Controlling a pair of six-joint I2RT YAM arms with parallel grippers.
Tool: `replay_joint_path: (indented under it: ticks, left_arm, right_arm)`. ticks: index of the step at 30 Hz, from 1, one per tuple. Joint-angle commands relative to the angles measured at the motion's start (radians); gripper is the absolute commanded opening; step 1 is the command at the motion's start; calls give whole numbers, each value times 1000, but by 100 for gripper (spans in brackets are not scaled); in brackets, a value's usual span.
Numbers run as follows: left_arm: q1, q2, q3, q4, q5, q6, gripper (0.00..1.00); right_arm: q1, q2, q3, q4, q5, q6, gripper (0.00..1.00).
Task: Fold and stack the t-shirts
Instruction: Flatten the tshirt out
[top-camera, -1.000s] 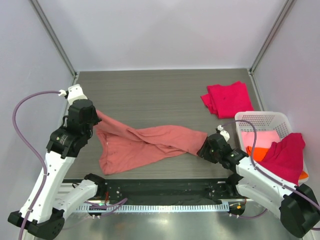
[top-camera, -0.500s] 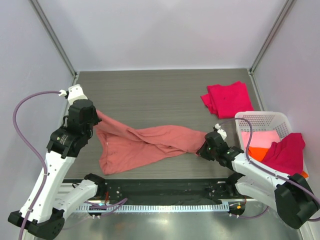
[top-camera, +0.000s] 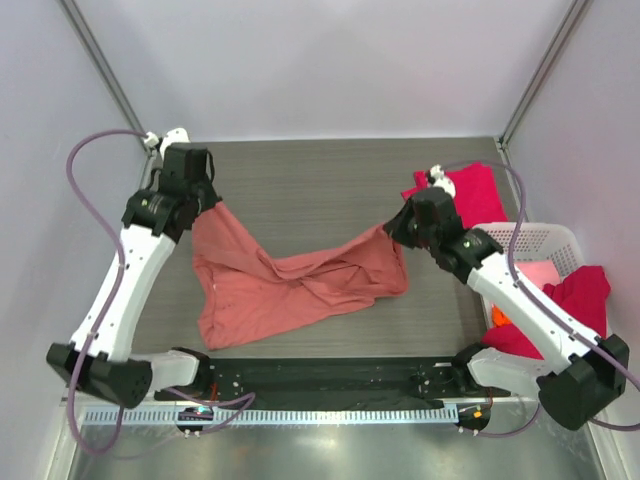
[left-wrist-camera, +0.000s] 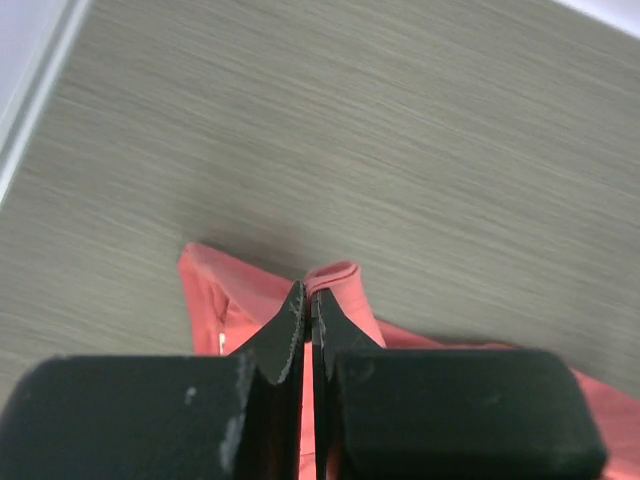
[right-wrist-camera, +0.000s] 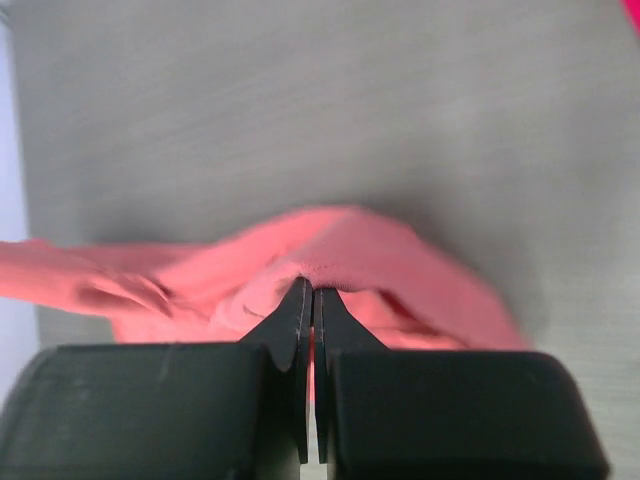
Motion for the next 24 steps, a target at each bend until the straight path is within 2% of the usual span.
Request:
replay_joint_path:
  ticks: [1, 6, 11, 16, 24]
  left_arm:
    - [64, 98, 175, -21, 74, -27, 0]
    - [217, 175, 396, -87, 144, -53, 0]
    - [309, 135, 533, -112, 155, -59, 0]
    - [312, -31, 545, -72, 120, -45, 0]
    - [312, -277, 590, 37, 100, -36, 0]
  right_arm:
    - [-59, 95, 200, -52, -13, -81, 1]
    - [-199, 191, 463, -94, -149, -103, 1]
    - [-276, 175, 586, -121, -276, -116, 1]
    - [-283, 90, 666, -163, -336, -141, 1]
    - [-283, -166, 776, -215, -343, -179, 1]
